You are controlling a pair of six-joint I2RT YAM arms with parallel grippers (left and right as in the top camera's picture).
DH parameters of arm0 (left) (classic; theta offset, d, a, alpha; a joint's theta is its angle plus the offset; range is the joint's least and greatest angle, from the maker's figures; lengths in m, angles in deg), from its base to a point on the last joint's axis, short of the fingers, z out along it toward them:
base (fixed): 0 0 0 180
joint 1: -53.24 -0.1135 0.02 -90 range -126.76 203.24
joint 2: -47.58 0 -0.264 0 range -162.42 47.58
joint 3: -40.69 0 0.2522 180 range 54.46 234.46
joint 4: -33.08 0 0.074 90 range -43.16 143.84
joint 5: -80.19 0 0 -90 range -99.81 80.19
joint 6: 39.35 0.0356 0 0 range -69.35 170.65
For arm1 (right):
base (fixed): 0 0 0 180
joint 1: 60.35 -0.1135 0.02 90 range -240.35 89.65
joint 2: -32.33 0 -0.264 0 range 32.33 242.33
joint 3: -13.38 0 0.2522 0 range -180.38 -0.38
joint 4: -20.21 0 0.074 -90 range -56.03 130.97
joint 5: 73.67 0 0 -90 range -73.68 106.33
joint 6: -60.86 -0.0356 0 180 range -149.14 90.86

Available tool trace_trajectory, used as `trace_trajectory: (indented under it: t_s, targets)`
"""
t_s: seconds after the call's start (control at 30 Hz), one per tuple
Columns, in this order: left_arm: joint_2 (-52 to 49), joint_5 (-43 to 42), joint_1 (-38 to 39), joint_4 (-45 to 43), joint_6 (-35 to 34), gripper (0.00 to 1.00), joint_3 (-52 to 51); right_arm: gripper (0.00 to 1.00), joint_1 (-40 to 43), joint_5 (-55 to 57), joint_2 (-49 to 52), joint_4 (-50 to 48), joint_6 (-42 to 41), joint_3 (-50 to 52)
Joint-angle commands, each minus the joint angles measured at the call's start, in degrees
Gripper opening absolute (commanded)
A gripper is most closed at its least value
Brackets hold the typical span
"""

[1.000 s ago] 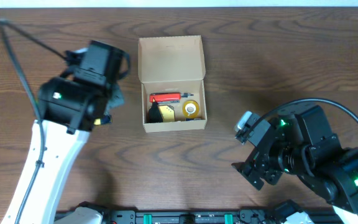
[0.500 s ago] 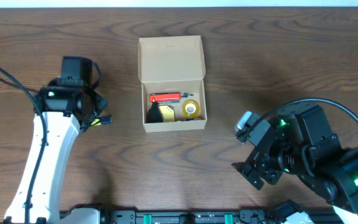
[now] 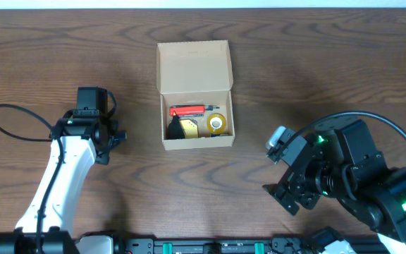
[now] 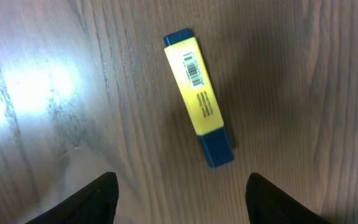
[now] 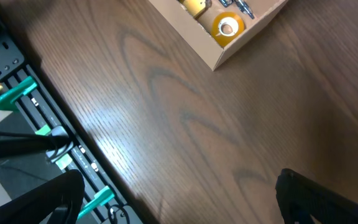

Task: Pack container
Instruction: 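Grasp the yellow highlighter with the left gripper and lift it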

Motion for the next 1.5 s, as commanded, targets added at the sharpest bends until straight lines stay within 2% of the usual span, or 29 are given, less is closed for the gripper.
trace_trajectory:
  t_s: [0.0,0.1,0.33,0.77,0.87,1.13,1.43,1.47]
  targets:
    - [-2.8,1.5,-0.5,-1.1,-3.2,0.68,-0.5,0.99,0.5,-0.1,0.0,0.0,-0.7,0.0]
    - [-6.0,1.0,-1.0,-2.8,-4.2,0.72,-0.5,0.99,0.5,-0.1,0.0,0.0,-0.7,0.0]
    - [-12.9,-5.4,-4.2,-5.8,-5.6,0.74,-0.5,0.99,0.5,-0.1,0.0,0.0,-0.7,0.0]
    - [-16.9,-7.3,-7.8,-12.3,-5.6,0.75,-0.5,0.99,0.5,-0.1,0.0,0.0,-0.7,0.0]
    - [-17.2,-8.0,-7.8,-14.8,-5.6,0.78,-0.5,0.99,0.5,-0.1,0.0,0.0,-0.7,0.0]
    - [-17.5,-7.6,-7.8,-17.4,-5.6,0.76,-0.5,0.99,0.5,-0.1,0.0,0.0,-0.7,0.0]
    - [-20.2,-10.2,-7.8,-17.6,-5.6,0.7,-0.5,0.99,0.5,-0.1,0.0,0.0,-0.7,0.0]
    - [-20.2,-10.2,-7.8,-17.6,-5.6,0.66,-0.5,0.99,0.5,-0.1,0.0,0.0,-0.7,0.0]
